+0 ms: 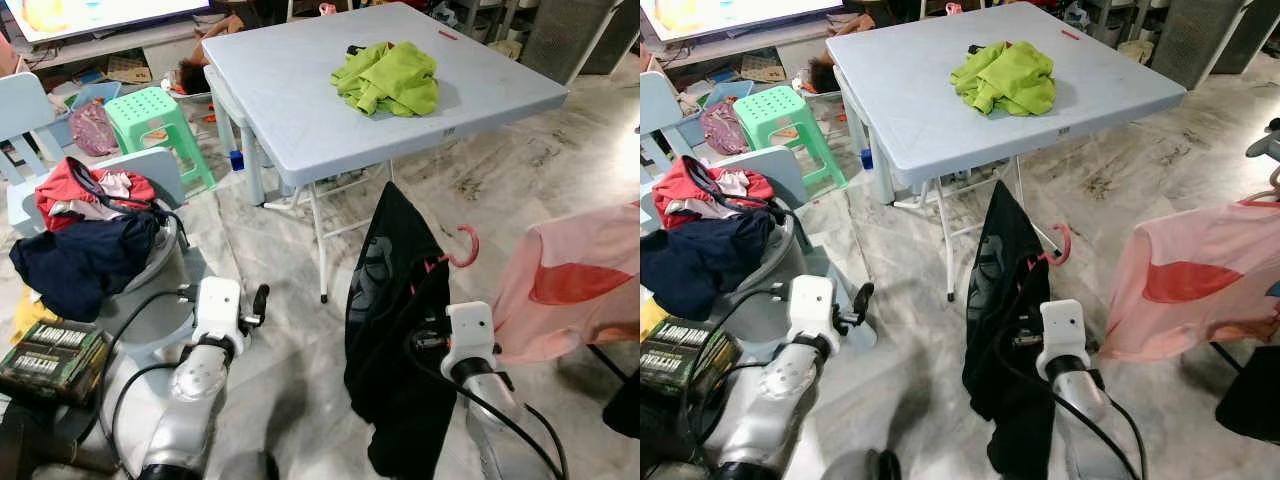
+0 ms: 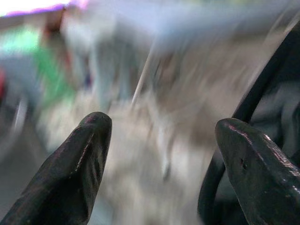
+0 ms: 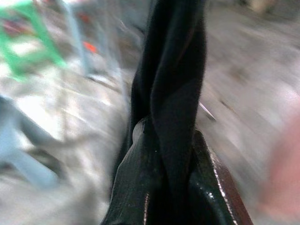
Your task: Hang hanger
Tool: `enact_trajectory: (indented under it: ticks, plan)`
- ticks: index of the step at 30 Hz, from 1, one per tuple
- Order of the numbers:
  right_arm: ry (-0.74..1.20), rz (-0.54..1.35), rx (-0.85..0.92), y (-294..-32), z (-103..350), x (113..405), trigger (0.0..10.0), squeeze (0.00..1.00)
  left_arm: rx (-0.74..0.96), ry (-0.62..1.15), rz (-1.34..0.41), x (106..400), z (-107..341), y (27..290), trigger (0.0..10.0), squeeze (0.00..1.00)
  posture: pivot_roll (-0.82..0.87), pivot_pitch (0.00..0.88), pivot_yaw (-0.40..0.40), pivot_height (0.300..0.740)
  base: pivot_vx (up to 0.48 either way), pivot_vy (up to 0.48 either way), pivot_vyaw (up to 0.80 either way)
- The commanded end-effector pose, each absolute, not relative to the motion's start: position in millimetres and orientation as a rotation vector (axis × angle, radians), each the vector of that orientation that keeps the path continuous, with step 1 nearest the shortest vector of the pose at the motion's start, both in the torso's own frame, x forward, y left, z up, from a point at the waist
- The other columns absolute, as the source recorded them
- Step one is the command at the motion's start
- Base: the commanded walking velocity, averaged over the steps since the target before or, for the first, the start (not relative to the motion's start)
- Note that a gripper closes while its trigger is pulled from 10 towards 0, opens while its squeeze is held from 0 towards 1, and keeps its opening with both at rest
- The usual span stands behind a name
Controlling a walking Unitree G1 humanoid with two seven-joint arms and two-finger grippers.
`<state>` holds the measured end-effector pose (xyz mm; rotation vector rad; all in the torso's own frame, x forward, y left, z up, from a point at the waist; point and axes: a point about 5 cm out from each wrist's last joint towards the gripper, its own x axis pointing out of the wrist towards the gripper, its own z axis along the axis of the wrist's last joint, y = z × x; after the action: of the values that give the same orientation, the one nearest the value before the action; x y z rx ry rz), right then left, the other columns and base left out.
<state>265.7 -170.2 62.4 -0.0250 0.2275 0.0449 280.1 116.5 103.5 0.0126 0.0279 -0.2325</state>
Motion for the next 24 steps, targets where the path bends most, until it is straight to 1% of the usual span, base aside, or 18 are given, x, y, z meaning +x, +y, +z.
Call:
enact_trajectory:
  ticks: [1,2,3,4,5,7,9,12,15,17,19,20,21,23,24]
  plan:
    - [0.074,0.039,0.018,-176.9,89.6,271.4,10.0,0.0,0.056,0.009,-0.249,280.7,107.8,118.0,10.0,0.0,-0.04,0.05,0.038,0.74,0.0,0.0,0.0]
    - [0.066,0.033,0.026,-176.9,89.9,271.2,10.0,0.0,0.059,0.009,-0.252,281.0,107.8,118.0,10.0,0.0,-0.04,0.05,0.038,0.74,0.0,0.0,0.0]
    - [0.057,0.027,-0.02,-178.1,90.5,271.4,10.0,0.0,0.054,0.011,-0.26,280.7,107.6,117.9,10.0,0.0,-0.04,0.05,0.038,0.74,0.0,0.0,0.0]
    - [0.057,0.027,-0.02,-178.1,90.5,271.4,10.0,0.0,0.054,0.011,-0.26,280.7,107.6,117.9,10.0,0.0,-0.04,0.05,0.038,0.74,0.0,0.0,0.0]
    - [0.092,0.054,-0.049,-178.2,88.0,270.7,10.0,0.0,0.053,0.014,-0.276,280.1,107.4,116.9,10.0,0.0,-0.04,0.053,0.039,0.74,0.0,0.0,0.0]
    - [0.124,0.115,0.089,-173.8,88.3,266.1,10.0,0.0,0.051,0.028,-0.293,278.0,108.7,115.7,10.0,0.0,-0.04,0.055,0.04,0.74,0.0,0.0,0.0]
    - [0.131,0.1,0.093,-176.2,88.2,265.4,10.0,0.0,0.05,0.03,-0.298,277.7,109.2,114.7,10.0,0.0,-0.04,0.057,0.04,0.74,0.0,0.0,0.0]
    - [0.168,0.092,-0.042,-177.6,83.1,266.0,10.0,0.0,0.057,0.035,-0.304,278.3,109.9,113.6,10.0,0.0,-0.04,0.061,0.044,0.74,0.0,0.0,0.0]
    - [0.162,0.125,-0.009,-170.4,85.7,267.7,10.0,0.0,0.068,0.06,-0.33,277.8,106.6,111.6,10.0,0.0,-0.04,0.066,0.048,0.74,0.0,0.0,0.0]
    - [0.149,0.099,-0.068,-171.0,89.5,271.4,10.0,0.0,0.079,0.074,-0.356,277.5,104.7,108.9,10.0,0.0,-0.05,0.068,0.05,0.74,0.0,0.0,0.0]
    - [0.148,0.116,-0.079,-166.2,97.6,276.4,10.0,0.0,0.092,0.073,-0.403,277.3,105.0,104.9,10.0,0.0,-0.05,0.069,0.052,0.74,0.0,0.0,0.0]
    - [0.121,0.178,-0.001,-159.6,105.8,278.3,10.0,0.0,0.121,0.066,-0.436,277.3,105.8,102.2,10.0,0.0,-0.05,0.069,0.052,0.74,0.0,0.0,0.0]
    - [0.078,0.21,-0.026,-156.5,113.4,280.4,10.0,0.0,0.145,0.063,-0.459,277.3,105.8,100.2,10.0,0.0,-0.05,0.07,0.056,0.74,0.0,0.0,0.0]
    - [0.056,0.212,-0.042,-155.5,116.8,281.8,10.0,0.0,0.152,0.061,-0.468,277.5,105.8,99.2,10.0,0.0,-0.05,0.07,0.056,0.74,0.0,0.0,0.0]
    - [0.024,0.22,-0.082,-153.7,121.8,283.6,10.0,0.0,0.152,0.061,-0.473,277.8,105.8,98.3,10.0,0.0,-0.05,0.069,0.055,0.74,0.0,0.0,0.8]
